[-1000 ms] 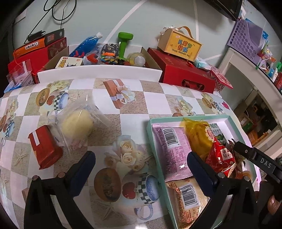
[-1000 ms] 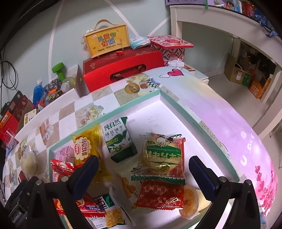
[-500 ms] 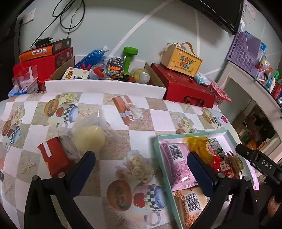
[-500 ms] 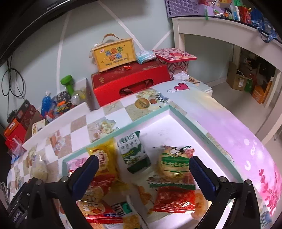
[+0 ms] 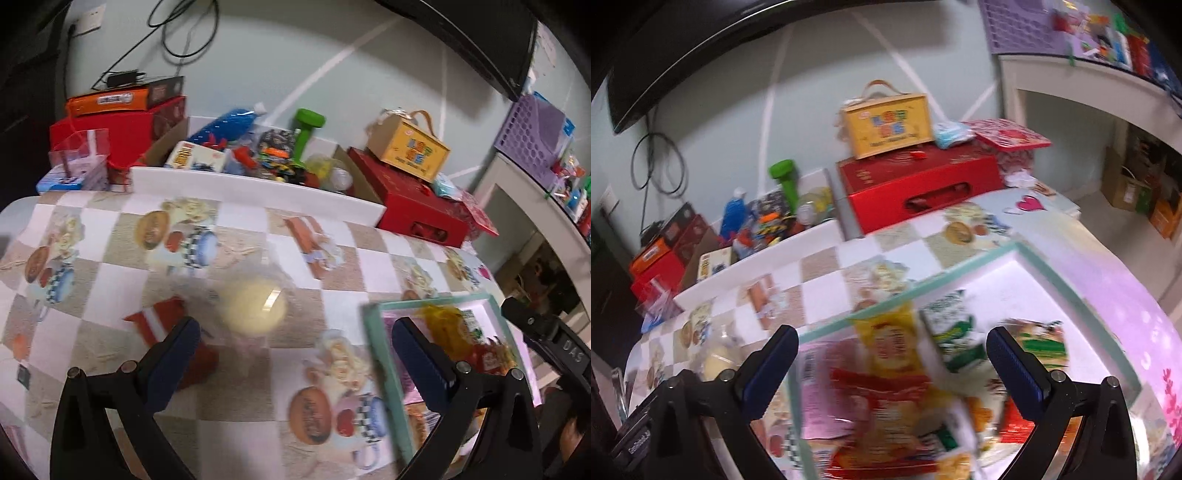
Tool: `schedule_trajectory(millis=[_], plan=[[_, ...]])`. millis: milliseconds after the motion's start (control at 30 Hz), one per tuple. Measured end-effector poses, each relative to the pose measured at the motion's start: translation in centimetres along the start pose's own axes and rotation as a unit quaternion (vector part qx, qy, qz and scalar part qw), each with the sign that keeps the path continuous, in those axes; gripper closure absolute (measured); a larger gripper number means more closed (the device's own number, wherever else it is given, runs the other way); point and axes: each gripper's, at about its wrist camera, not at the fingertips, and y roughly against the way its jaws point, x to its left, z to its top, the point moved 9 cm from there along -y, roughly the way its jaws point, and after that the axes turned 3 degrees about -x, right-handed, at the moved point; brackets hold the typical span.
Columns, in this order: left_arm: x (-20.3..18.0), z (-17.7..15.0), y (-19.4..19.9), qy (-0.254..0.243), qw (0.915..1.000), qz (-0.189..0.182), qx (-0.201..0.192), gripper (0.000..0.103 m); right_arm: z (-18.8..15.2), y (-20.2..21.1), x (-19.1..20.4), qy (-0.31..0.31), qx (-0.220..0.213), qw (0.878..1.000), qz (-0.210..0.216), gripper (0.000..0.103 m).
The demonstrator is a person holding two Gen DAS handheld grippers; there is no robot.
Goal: Organize snacks
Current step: 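Move both grippers back toward the remaining snacks on the table, then grasp the red box with the left gripper while the right grasps the clear bun bag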
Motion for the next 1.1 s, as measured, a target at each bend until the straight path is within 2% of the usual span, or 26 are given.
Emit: schedule_trajectory(millis=[100,267,367,533,667,867,1100], plan=[[1.7,0.1,0.1,0.001,0.9997,0.024,0.004,0.000,0.2,0.0,3.0,0.020,-0.002,0.999,0.028,0.000],[4.8,0.0,0.0,0.042,0.9987,0.024,0.016,0.000,0.1,-0.1,7.4,0.066,-0.002,0.996,0.054,0.000],[6.7,-0.1,0.1,0.050,0.9976,0.045,0.017,0.000,-0.3,-0.3,9.7,0.080,0.002,0.994,0.078,0.000],[9.7,-0.6,0.0,0.088,0.9940,0.060,0.023,0.000,-1.7,-1.3,13.0,0.094,0.021,0.990,0.102,0.000],[11.4,-1.1,-0.4,0.094,0.9920,0.079,0.030,0.000,-3.4,-2.3,15.6,0.117,0.039,0.985,0.124,0.000],[12.8,-1.8,-1.5,0.098,0.9902,0.089,0.044,0.000,-5.5,-4.1,17.9,0.132,0.061,0.979,0.141,0.000],[12.0,-1.9,-3.0,0.081,0.9915,0.086,0.055,0.000,-6.2,-6.0,18.4,0.128,0.070,0.979,0.139,0.000]])
